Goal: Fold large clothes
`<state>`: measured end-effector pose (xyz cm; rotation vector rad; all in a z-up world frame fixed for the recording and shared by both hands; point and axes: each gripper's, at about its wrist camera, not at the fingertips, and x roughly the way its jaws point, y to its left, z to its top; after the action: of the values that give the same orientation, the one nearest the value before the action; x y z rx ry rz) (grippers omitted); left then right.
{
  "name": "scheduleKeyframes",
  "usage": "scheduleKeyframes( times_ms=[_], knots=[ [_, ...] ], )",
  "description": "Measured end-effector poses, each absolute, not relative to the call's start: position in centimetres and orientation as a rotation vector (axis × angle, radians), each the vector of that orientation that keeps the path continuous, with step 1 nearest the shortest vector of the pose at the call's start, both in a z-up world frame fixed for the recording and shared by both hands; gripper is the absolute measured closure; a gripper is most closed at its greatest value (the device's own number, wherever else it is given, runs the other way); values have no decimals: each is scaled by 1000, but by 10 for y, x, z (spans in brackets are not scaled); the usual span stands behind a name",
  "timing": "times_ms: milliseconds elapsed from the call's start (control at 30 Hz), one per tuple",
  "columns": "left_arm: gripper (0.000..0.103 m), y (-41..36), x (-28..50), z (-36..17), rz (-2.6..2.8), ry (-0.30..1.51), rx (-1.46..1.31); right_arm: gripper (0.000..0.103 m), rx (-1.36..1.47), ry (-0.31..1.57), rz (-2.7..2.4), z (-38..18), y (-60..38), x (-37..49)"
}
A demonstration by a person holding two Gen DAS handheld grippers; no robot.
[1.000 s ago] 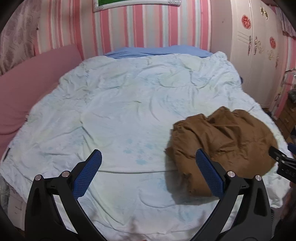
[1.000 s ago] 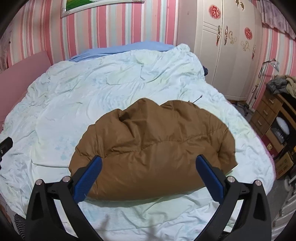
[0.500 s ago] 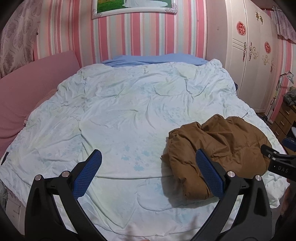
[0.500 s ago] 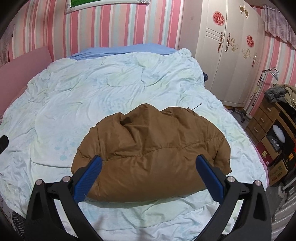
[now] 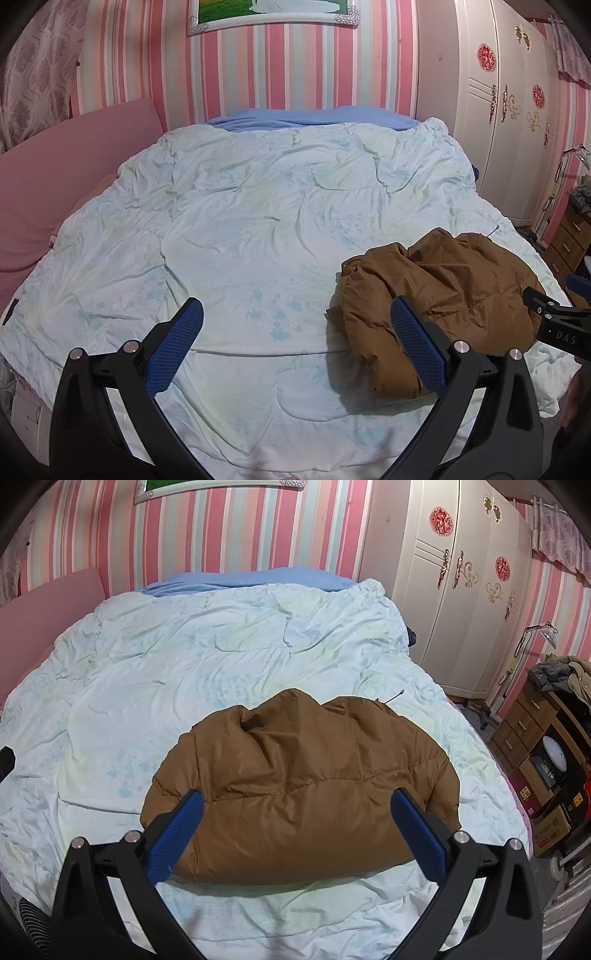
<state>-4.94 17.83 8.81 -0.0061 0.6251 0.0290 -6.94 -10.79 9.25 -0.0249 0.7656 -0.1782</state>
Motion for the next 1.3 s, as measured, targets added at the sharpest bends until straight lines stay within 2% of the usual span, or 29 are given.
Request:
scheduleKeyframes(
  times_ms=[1300],
  knots=[
    [3, 176, -55, 88, 13, 608, -15, 2, -8, 767, -212, 98, -111, -68]
  ],
)
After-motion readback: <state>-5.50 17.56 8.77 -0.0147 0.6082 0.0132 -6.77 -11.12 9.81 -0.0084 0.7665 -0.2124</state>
